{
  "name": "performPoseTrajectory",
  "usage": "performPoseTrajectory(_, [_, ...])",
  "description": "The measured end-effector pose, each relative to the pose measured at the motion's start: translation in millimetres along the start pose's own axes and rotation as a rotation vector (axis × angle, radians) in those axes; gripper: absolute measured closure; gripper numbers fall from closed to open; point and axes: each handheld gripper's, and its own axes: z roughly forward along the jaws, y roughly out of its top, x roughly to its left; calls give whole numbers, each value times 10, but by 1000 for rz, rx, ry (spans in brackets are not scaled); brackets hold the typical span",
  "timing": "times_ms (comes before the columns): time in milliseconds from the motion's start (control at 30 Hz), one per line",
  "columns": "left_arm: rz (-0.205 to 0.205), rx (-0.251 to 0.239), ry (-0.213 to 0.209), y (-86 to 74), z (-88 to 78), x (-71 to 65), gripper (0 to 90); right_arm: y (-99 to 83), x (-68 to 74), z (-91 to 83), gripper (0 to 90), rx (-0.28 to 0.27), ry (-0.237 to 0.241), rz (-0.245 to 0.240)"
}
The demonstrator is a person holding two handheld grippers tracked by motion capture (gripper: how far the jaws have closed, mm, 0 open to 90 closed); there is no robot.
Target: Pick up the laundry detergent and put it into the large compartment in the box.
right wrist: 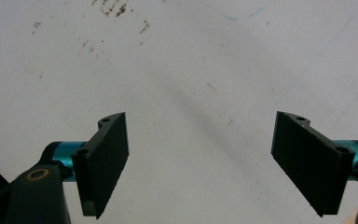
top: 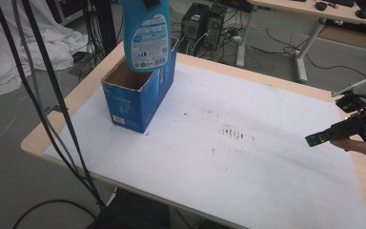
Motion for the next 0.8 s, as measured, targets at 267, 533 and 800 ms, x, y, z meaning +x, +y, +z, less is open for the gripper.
performPoseTrajectory(267, [-43,-6,24,-134,-16,81,379,56,30,-43,183,-7,-4,-5])
performPoseTrajectory(533, [-52,5,41,-167,24,140,379,34,12,-62,183,-13,-7,0])
performPoseTrajectory(800, [-61,16,48,-181,98,201,379,-5,-30,-82,183,-18,-10,8])
